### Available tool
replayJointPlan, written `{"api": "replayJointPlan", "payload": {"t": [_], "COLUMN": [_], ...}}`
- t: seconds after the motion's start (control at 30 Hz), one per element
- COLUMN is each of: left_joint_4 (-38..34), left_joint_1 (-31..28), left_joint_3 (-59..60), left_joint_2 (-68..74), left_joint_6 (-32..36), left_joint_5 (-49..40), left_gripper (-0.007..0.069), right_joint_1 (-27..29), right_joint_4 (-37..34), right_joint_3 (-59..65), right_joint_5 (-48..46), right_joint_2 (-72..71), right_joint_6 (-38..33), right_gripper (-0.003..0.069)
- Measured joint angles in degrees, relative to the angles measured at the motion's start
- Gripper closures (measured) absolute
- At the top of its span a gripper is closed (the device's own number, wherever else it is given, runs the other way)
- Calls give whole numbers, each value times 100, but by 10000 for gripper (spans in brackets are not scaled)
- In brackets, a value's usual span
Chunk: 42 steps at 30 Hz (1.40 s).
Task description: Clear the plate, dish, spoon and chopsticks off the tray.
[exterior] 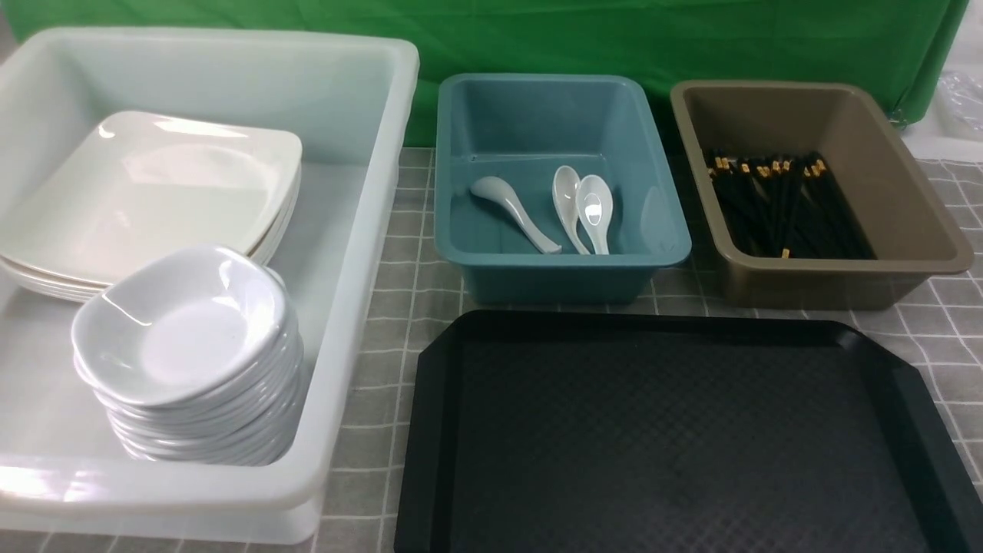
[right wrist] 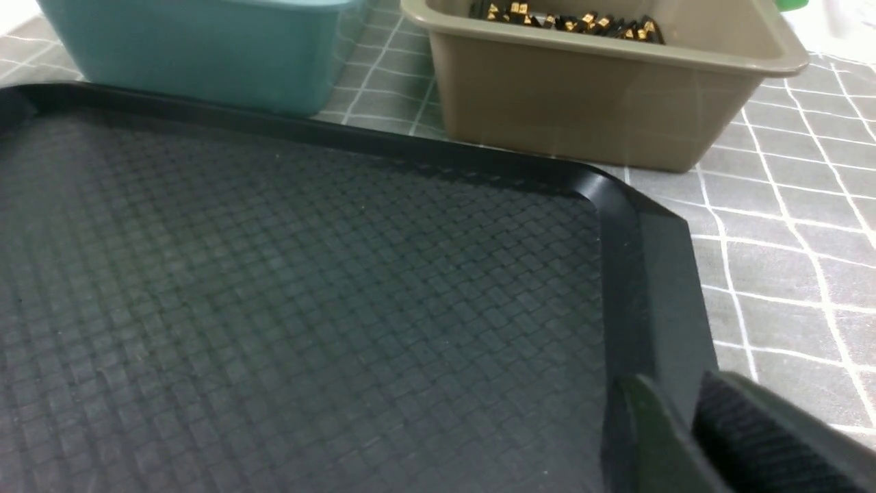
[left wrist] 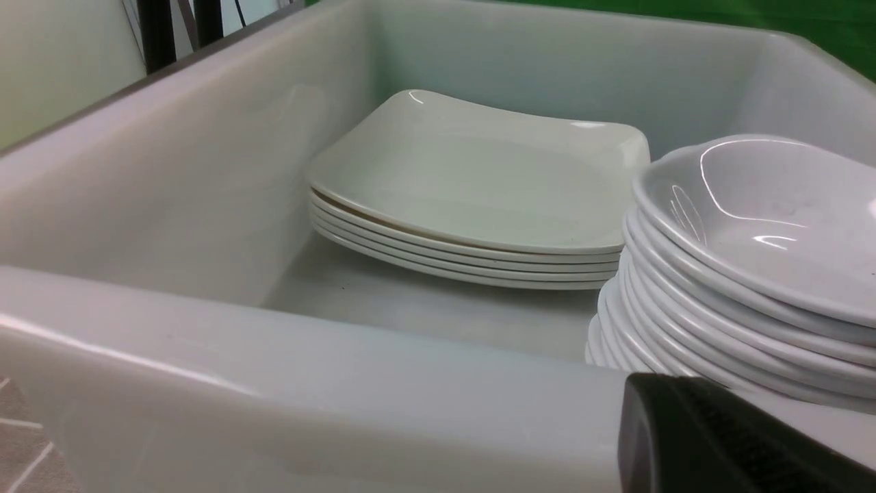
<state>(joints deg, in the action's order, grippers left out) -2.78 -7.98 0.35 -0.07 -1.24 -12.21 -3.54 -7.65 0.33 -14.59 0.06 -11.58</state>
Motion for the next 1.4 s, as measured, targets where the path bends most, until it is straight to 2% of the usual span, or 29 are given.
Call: {"api": "replayJointPlan", "payload": {"t": [1.4], "left_joint_4": [22], "left_joint_1": [0], "left_joint_3": [0], "left_joint_2": [0], "left_joint_6": [-10], "left_joint_5": [-4], "left_gripper": [613], "right_joint_1": [0], "right_joint_4": [0], "right_joint_3": [0], "right_joint_5": [0], "right_joint_2": [0], "right_joint_6": [0], "right_gripper": [422]}}
